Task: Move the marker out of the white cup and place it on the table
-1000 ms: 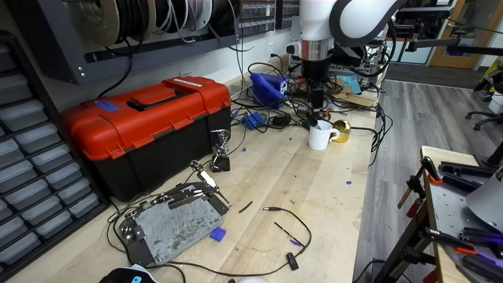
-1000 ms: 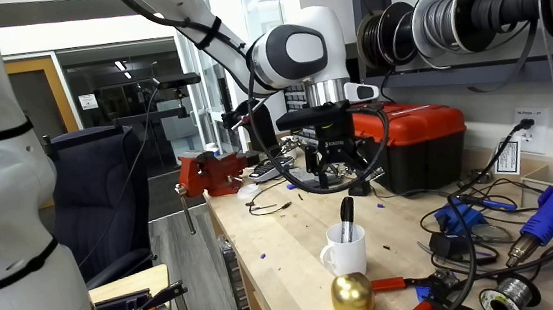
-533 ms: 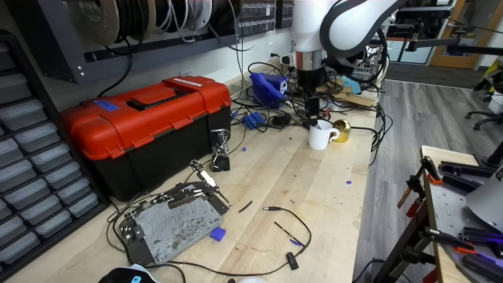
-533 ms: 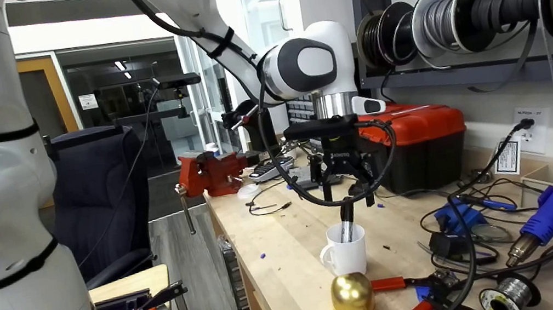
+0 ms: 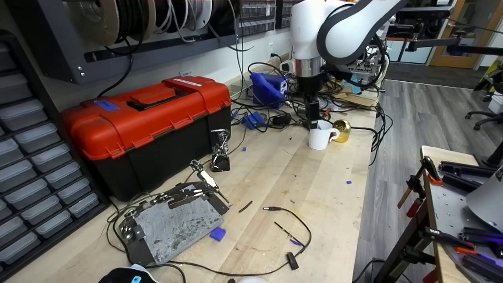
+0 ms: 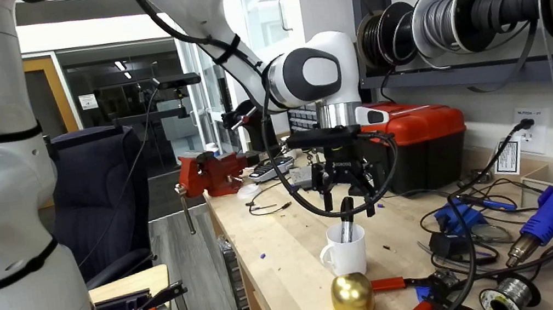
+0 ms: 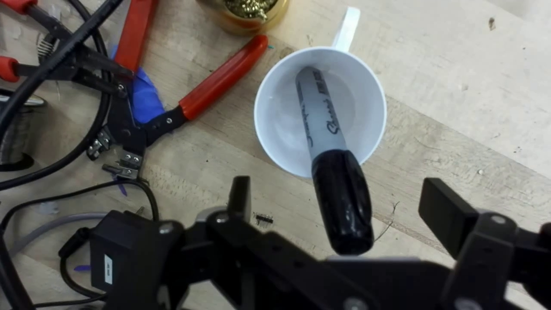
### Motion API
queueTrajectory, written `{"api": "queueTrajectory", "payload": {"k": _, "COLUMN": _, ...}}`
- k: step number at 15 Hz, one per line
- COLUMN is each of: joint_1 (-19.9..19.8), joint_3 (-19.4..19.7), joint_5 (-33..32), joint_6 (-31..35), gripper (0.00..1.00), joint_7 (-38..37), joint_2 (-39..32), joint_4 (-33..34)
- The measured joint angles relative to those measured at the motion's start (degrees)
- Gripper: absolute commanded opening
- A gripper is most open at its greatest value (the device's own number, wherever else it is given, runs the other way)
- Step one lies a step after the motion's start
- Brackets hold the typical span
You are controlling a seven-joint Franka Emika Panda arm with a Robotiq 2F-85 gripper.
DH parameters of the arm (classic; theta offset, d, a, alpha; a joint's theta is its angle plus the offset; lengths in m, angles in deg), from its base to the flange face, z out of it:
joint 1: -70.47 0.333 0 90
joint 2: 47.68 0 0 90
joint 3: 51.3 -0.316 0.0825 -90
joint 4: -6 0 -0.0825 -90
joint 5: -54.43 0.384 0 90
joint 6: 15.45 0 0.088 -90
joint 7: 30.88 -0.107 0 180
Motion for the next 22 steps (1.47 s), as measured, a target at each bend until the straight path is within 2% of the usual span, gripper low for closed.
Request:
{"api": "queueTrajectory", "payload": {"k": 10, "joint_1": -0.3, "joint_3": 0.0, "joint_5": 0.1, "joint_6": 0.0, "gripper": 0.01, "joint_7": 0.0, "joint_2": -0.3, "joint_4": 0.4}}
{"api": "queueTrajectory", "payload": {"k": 11, "joint_1": -0.4, "joint_3": 0.0, "joint_5": 0.1, "joint_6": 0.0, "gripper": 0.00, "joint_7": 0.0, "joint_2": -0.3, "joint_4": 0.5}}
{"api": "queueTrajectory", "payload": {"k": 12, "joint_1": -0.4, "joint_3": 0.0, "joint_5": 0.1, "joint_6": 0.0, "gripper": 0.04, "joint_7": 0.0, "joint_2": -0.3, "joint_4": 0.5}}
{"api": "queueTrajectory", "payload": {"k": 22, "joint_1": -0.6, "joint_3": 0.5, "joint_5": -0.4, "joint_6": 0.0, "gripper": 0.04, "joint_7": -0.1, "joint_2": 0.8, "joint_4": 0.6}}
